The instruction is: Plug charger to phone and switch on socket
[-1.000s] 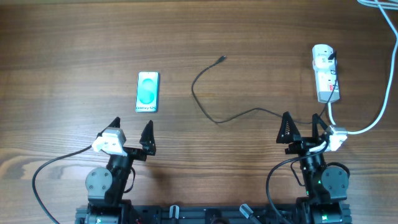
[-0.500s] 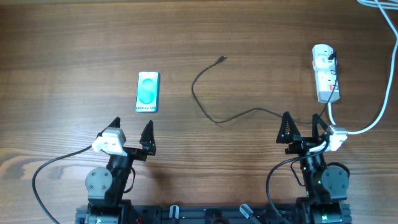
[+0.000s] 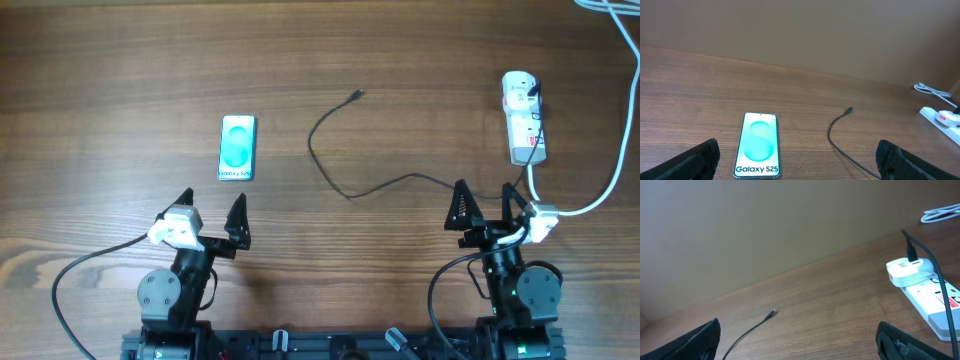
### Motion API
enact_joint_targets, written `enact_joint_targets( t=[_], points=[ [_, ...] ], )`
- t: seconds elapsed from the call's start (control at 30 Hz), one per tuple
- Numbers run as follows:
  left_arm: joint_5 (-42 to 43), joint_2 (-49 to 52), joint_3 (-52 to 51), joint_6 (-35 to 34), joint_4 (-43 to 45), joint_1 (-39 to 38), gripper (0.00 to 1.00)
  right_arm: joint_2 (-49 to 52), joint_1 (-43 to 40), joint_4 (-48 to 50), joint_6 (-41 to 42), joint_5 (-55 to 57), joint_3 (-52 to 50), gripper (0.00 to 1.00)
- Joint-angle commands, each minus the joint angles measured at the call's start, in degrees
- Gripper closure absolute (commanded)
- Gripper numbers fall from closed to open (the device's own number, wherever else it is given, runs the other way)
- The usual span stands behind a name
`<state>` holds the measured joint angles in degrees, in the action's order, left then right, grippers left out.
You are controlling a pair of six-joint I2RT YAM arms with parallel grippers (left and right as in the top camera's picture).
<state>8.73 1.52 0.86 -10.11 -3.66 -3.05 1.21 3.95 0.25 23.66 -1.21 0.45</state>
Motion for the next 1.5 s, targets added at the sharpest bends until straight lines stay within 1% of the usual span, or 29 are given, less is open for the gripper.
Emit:
enact_joint_targets(
  t=[0.0, 0.1, 0.17, 1.03, 1.2, 1.47],
  points=[
    [-0.9, 0.2, -0.5, 0.9, 0.0, 0.0, 0.00, -0.1, 0.2, 0.1, -1.1, 0.8, -0.2, 0.00],
    [-3.1, 0.2, -0.5, 0.9, 1.0, 0.0, 0.00, -0.1, 0.2, 0.1, -1.1, 0.8, -0.2, 0.00],
    [-3.0, 0.2, -0.5, 0.7, -0.3, 0.0, 0.00, -0.1, 0.2, 0.1, -1.1, 0.8, -0.2, 0.00],
    [-3.7, 0.2, -0.5, 0.7, -0.2, 0.0, 0.00, -0.1, 0.2, 0.1, -1.1, 0.8, -0.2, 0.00],
    [-4.7, 0.2, -0.5, 0.8, 3.0, 0.0, 0.00, -0.1, 0.2, 0.1, -1.1, 0.8, -0.2, 0.00],
    [-4.8, 0.2, 0.4, 0.9, 4.8, 0.0, 0.00, -0.1, 0.2, 0.1, -1.1, 0.8, -0.2, 0.00]
  ],
)
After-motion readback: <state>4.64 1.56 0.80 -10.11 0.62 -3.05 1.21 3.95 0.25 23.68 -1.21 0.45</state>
